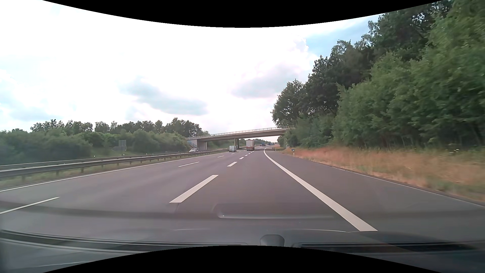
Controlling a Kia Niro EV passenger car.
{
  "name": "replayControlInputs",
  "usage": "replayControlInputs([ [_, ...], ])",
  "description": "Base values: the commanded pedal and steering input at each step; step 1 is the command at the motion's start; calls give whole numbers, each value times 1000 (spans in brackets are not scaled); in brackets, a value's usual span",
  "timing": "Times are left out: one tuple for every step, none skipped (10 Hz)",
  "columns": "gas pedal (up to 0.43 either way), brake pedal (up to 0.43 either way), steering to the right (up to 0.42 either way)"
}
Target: Follow the waypoints while adhering to traffic rules and regulations
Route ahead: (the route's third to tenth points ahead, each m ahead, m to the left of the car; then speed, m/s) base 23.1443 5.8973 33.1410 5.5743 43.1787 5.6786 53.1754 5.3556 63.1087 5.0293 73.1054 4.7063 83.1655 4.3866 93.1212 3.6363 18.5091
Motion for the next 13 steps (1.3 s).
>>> replayControlInputs([
  [240, 0, -2],
  [240, 0, -1],
  [240, 0, -1],
  [240, 0, 0],
  [240, 0, 1],
  [240, 0, 1],
  [240, 0, 1],
  [240, 0, 1],
  [240, 0, 1],
  [240, 0, 1],
  [240, 0, 1],
  [240, 0, 1],
  [240, 0, 1],
])
